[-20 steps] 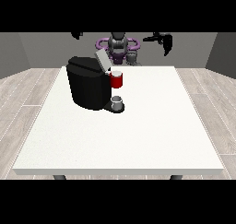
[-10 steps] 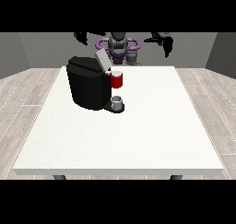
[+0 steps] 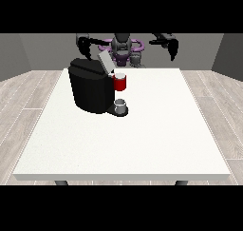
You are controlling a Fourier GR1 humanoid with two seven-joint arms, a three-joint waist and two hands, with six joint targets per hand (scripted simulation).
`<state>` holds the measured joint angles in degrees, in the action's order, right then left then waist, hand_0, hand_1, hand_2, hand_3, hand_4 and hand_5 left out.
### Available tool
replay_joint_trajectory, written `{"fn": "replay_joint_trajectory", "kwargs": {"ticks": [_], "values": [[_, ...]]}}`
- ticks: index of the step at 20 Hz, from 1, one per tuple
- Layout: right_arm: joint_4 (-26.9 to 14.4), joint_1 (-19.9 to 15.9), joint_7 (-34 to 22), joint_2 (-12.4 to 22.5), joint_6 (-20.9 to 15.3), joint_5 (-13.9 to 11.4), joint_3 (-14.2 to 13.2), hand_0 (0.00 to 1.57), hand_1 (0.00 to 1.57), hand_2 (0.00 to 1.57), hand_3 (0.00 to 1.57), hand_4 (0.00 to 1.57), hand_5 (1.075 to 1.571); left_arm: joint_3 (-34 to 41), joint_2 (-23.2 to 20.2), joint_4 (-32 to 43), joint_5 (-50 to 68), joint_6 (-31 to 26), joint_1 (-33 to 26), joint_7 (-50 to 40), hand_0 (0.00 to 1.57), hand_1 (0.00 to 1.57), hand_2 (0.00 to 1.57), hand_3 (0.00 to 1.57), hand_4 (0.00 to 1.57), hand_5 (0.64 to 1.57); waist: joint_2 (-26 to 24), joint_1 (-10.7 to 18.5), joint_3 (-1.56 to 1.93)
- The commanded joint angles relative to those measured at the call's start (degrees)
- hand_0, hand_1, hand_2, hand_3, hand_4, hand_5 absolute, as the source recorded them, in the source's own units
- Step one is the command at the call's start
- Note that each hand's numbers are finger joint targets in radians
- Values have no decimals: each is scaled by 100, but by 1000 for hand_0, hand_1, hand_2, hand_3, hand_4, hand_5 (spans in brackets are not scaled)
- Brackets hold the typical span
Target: Insert the coffee pod into the coffee machine and close the lid
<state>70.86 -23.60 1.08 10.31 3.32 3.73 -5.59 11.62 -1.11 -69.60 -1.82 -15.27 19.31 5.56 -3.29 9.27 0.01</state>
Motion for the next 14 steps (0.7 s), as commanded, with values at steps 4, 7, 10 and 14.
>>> {"fn": "replay_joint_trajectory", "kwargs": {"ticks": [4, 7, 10, 14], "values": [[-598, -354, 320, -119, -59, -249, 80, 0, 0, 0, 0, 0, 1571, -199, -78, -725, 67, 216, -301, -362, 0, 0, 0, 0, 0, 1571, 312, -102, 0], [-716, -473, 263, -274, -221, -408, 204, 0, 0, 0, 0, 0, 1571, -322, -65, -1006, 98, 180, -577, -410, 0, 0, 0, 0, 0, 1571, 245, -36, 0], [-776, -641, 459, -60, 142, -335, 121, 0, 0, 0, 0, 0, 1571, -46, -389, -961, 349, 57, -523, -224, 0, 0, 0, 0, 0, 1571, 445, -226, -1], [-1082, -981, 460, 87, 157, -246, -138, 0, 0, 0, 0, 0, 1571, -213, -247, -1057, 363, 69, -718, -55, 0, 0, 0, 0, 0, 1571, 634, -68, 0]]}}
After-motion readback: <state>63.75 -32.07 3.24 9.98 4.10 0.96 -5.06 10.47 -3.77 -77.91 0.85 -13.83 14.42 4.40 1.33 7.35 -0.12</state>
